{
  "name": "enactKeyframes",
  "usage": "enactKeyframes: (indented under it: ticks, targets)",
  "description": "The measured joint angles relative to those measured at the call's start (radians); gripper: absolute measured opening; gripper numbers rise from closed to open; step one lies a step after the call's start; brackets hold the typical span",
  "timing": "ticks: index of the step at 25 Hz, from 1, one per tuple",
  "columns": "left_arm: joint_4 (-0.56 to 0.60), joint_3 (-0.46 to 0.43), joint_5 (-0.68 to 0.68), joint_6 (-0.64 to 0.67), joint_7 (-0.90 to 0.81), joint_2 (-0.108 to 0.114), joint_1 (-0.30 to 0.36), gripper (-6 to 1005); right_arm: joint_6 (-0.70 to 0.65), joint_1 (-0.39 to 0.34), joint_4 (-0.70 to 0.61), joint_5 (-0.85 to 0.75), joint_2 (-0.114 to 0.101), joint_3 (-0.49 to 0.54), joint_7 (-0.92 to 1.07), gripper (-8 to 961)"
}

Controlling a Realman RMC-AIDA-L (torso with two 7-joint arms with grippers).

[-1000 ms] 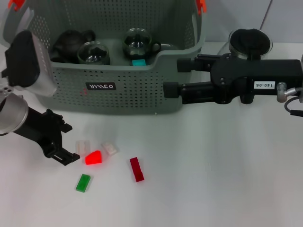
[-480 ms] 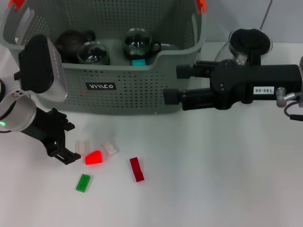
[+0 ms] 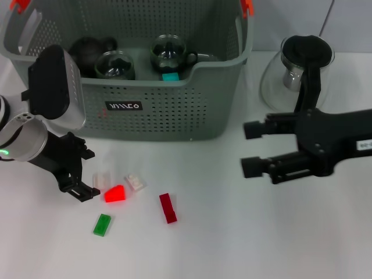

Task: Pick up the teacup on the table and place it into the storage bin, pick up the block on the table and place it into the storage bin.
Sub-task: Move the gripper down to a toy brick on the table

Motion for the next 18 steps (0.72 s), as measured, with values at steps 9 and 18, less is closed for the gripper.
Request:
enactKeyframes:
  ticks: [9, 18]
  targets:
    - [0.012, 0.022, 0.001, -0.014, 0.002, 0.0, 0.001, 859, -0.027, 0.026, 0.039, -0.19, 0.025, 0.052, -0.095, 942]
    - [0.029, 0.024, 0.0, -0.021, 0.001, 0.0, 0.002, 860, 0.073, 0.089, 0.14, -0.271, 0.039, -0.002, -0.132, 942]
